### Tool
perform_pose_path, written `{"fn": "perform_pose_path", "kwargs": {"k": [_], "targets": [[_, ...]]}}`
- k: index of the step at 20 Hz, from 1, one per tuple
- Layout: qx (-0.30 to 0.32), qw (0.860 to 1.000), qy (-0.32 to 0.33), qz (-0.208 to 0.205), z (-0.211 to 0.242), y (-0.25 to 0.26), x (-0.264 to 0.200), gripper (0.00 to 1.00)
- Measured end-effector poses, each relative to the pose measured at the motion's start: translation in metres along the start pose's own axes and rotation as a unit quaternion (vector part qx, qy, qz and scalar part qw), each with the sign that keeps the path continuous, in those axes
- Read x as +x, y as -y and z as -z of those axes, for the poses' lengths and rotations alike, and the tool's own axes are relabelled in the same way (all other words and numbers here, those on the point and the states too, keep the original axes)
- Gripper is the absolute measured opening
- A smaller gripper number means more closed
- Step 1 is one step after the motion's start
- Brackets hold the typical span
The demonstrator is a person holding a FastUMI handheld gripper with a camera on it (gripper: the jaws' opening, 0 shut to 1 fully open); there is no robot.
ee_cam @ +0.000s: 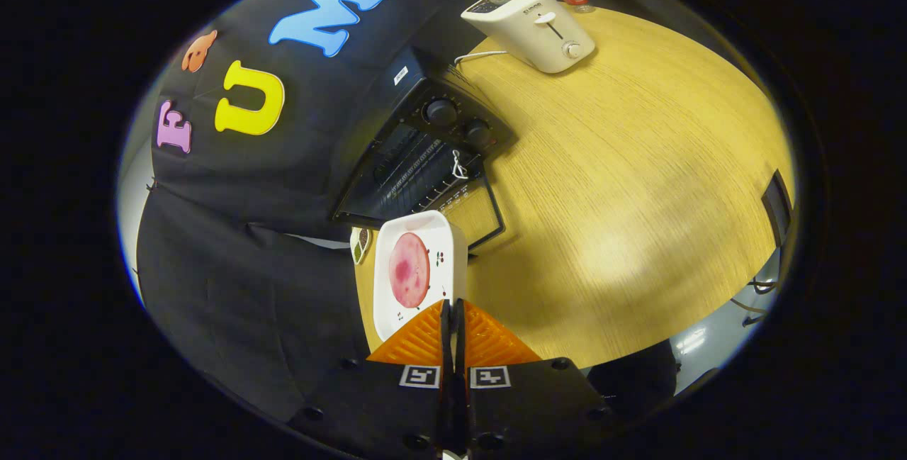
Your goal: Open the toaster oven, put the food inside, and close the toaster oven door.
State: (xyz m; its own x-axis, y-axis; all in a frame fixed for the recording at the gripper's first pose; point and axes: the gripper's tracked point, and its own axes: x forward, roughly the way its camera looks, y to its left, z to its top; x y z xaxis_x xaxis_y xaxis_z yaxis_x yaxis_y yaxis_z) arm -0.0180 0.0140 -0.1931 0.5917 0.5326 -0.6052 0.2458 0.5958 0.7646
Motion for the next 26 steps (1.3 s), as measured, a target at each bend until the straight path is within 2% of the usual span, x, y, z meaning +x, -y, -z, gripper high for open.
{"fn": "perform_pose_path", "kwargs": {"k": [4, 13, 17, 20, 24, 26], "targets": [[0.017, 1.0, 0.012, -0.006, -0.013, -0.015, 0.035, 0.02], [0.065, 0.997, 0.05, 0.003, -0.052, -0.01, 0.096, 0.02], [0.099, 0.993, 0.064, -0.016, -0.07, -0.018, 0.12, 0.02], [0.119, 0.99, 0.068, -0.015, -0.075, -0.018, 0.139, 0.01], [0.16, 0.978, 0.122, -0.05, -0.093, -0.029, 0.157, 0.02], [0.176, 0.972, 0.143, -0.055, -0.099, -0.03, 0.166, 0.01]]}}
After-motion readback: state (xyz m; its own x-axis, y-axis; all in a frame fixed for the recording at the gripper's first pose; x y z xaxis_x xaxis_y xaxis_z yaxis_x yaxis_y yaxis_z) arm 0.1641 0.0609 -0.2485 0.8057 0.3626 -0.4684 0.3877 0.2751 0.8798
